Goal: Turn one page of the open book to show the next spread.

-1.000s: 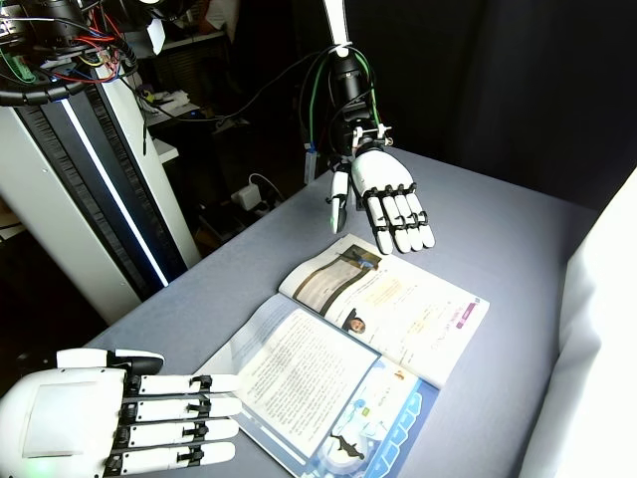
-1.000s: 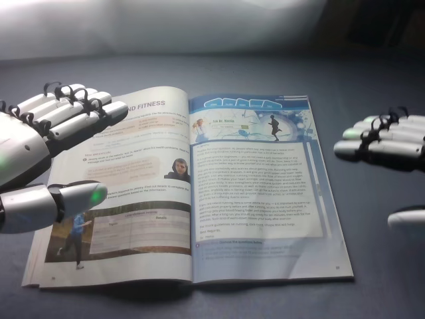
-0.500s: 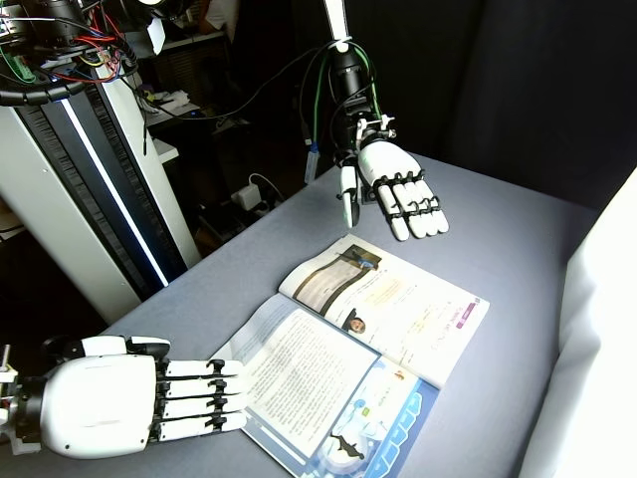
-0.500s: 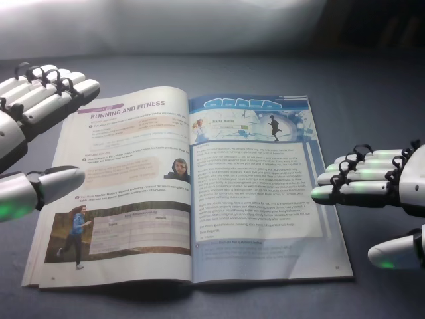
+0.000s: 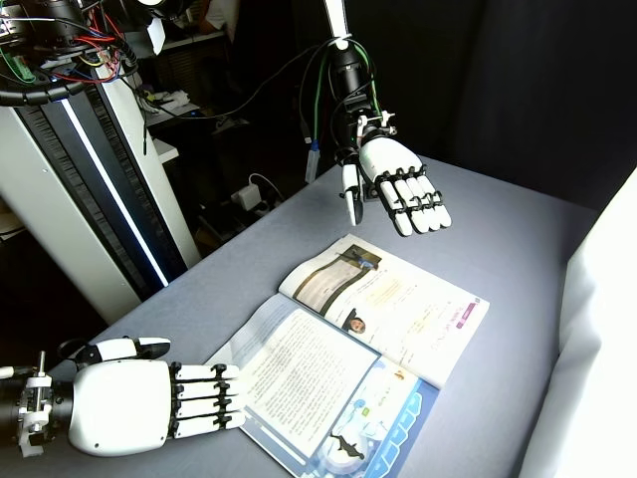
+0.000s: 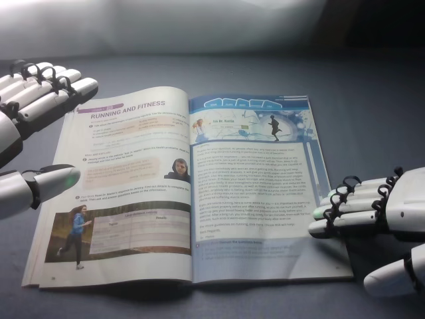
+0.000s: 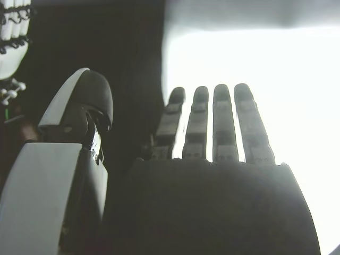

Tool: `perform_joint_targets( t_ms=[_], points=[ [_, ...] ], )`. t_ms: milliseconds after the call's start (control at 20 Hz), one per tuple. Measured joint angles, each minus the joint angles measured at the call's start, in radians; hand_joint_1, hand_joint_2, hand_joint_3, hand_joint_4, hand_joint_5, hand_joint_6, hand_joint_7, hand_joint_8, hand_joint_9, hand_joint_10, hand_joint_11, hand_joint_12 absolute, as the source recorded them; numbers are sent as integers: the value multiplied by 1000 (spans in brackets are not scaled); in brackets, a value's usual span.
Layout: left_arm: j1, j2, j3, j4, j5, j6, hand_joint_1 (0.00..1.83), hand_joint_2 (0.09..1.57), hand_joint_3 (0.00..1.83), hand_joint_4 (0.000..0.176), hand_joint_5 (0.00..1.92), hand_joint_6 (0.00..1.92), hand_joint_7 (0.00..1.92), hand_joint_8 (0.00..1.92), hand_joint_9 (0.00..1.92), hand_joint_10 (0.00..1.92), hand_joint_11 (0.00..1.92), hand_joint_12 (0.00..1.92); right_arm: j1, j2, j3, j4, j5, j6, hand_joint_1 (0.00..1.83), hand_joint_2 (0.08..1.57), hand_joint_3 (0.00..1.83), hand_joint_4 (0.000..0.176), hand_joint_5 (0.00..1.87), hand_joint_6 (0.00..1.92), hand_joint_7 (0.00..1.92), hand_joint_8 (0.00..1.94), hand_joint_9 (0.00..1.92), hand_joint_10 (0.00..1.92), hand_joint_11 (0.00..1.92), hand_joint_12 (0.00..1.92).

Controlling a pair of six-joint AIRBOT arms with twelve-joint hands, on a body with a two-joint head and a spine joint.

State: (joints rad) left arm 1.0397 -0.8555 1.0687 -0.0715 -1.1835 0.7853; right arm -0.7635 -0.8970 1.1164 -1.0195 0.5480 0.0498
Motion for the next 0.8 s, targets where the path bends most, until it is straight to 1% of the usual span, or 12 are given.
perform_joint_targets(
  t_ms=[50,150,200,250,300,350,450,500,550,600,700,800],
  points=[
    [2,0,0,1,-2,0,263,1383,0,22,6,1,0,0,0,0,5,17,0,-8,5,-11,0,8,0,1288,1,0,87,14,0,0,0,0,0,0],
    [7,0,0,-2,-6,2,213,1381,0,37,0,0,0,0,0,0,0,1,1,-22,22,-35,11,35,0,1285,0,0,62,2,0,0,0,0,0,0],
    [8,4,-2,-3,-7,2,213,1381,0,37,0,0,0,0,0,0,0,1,1,-24,25,-40,14,40,0,1285,0,0,62,2,0,0,0,0,0,0],
    [10,10,-6,-3,-11,3,208,1379,0,42,0,0,0,0,0,0,0,0,1,-29,29,-43,17,44,0,1286,0,0,59,0,0,0,0,0,0,0],
    [12,13,-6,-5,-21,5,205,1375,0,38,0,0,0,0,0,0,0,0,1,-34,34,-48,21,46,0,1286,0,0,56,0,0,0,0,0,0,0],
    [13,12,-6,-10,-24,8,220,1371,0,46,0,0,0,0,0,0,0,0,1,-37,37,-50,23,48,0,1287,0,0,67,4,0,0,0,0,0,0],
    [17,14,-10,-24,-29,18,223,1372,0,47,0,0,0,0,0,0,0,0,13,-51,47,-67,23,56,0,1274,0,0,73,6,0,0,0,0,0,0],
    [23,18,-12,-23,-38,20,226,1379,1,37,0,0,0,0,0,0,0,0,23,-61,51,-75,23,59,0,1278,0,0,72,6,0,0,0,0,0,0],
    [25,22,-12,-23,-42,20,214,1393,6,35,0,0,0,0,0,0,0,0,28,-70,56,-77,23,60,0,1307,10,0,57,0,0,0,0,0,0,0],
    [25,23,-12,-32,-50,23,223,1404,7,27,0,0,0,0,0,0,0,0,37,-79,61,-78,19,60,0,1338,22,0,37,0,0,0,0,0,0,0],
    [28,24,-12,-39,-57,23,277,1425,8,35,0,0,0,0,0,0,0,0,44,-91,68,-78,18,61,0,1408,19,0,35,1,0,0,0,0,0,0],
    [29,24,-18,-41,-59,23,284,1430,8,32,0,0,0,0,0,0,0,0,57,-101,72,-85,16,61,0,1386,0,0,10,0,0,0,0,0,0,0]
  ],
)
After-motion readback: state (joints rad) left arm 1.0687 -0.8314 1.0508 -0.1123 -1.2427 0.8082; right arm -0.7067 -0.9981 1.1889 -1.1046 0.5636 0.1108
